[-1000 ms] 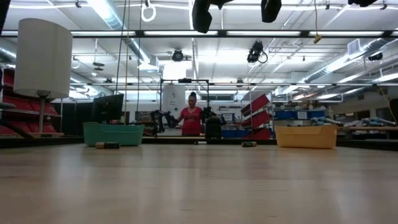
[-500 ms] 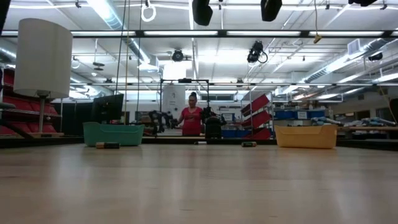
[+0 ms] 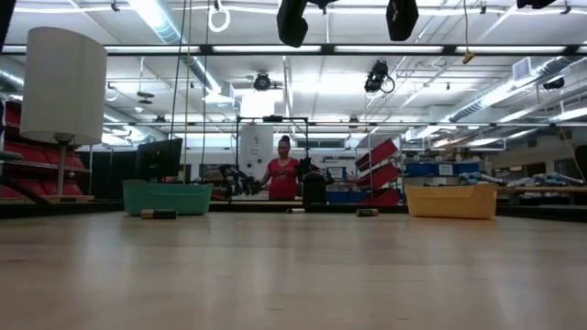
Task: Sort batteries
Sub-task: Put the black battery into the blue bin
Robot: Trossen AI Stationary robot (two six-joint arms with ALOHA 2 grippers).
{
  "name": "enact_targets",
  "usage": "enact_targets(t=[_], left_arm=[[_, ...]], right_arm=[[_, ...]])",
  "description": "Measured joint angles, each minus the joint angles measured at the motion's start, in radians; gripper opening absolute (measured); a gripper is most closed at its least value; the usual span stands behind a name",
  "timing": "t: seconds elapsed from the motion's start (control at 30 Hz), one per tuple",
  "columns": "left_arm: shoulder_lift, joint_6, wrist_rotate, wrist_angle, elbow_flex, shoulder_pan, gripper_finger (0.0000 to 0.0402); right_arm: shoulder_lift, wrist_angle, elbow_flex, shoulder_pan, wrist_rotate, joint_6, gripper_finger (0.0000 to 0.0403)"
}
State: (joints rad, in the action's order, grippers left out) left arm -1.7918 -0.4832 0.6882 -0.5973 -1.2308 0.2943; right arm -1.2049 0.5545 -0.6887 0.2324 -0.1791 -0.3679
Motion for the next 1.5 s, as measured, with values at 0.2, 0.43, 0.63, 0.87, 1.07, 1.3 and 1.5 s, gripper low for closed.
enact_targets(t=[0.2,0.43,0.63,0.87,1.07,1.3,1.5], left_arm=[[0.014,-0.05,0.05,0.048,-0.001,-0.004,0.0058],[0.092,-0.104,0.099,0.238,-0.002,-0.013,0.0058],[0.239,-0.446,0.125,0.822,-0.003,-0.072,0.0058],[0.351,-0.674,-0.022,1.463,-0.002,-0.236,0.0058],[0.354,-0.503,-0.218,1.568,0.044,-0.438,0.0058],[0.349,-0.321,-0.35,1.495,0.167,-0.668,0.0058],[0.349,-0.181,-0.466,1.418,0.269,-0.812,0.0058]], right_arm=[[0.008,-0.012,0.001,-0.027,0.0,0.001,0.0154],[0.095,-0.13,0.002,-0.071,-0.003,0.038,0.0154],[0.208,-0.33,0.002,-0.112,-0.051,0.056,0.0154],[0.26,-0.45,0.002,-0.121,-0.084,0.042,0.0154],[0.207,-0.443,0.001,-0.098,-0.084,-0.051,0.0154],[0.114,-0.413,0.001,-0.02,-0.022,-0.162,0.0154],[0.073,-0.423,0.001,0.034,-0.057,-0.208,0.0154]])
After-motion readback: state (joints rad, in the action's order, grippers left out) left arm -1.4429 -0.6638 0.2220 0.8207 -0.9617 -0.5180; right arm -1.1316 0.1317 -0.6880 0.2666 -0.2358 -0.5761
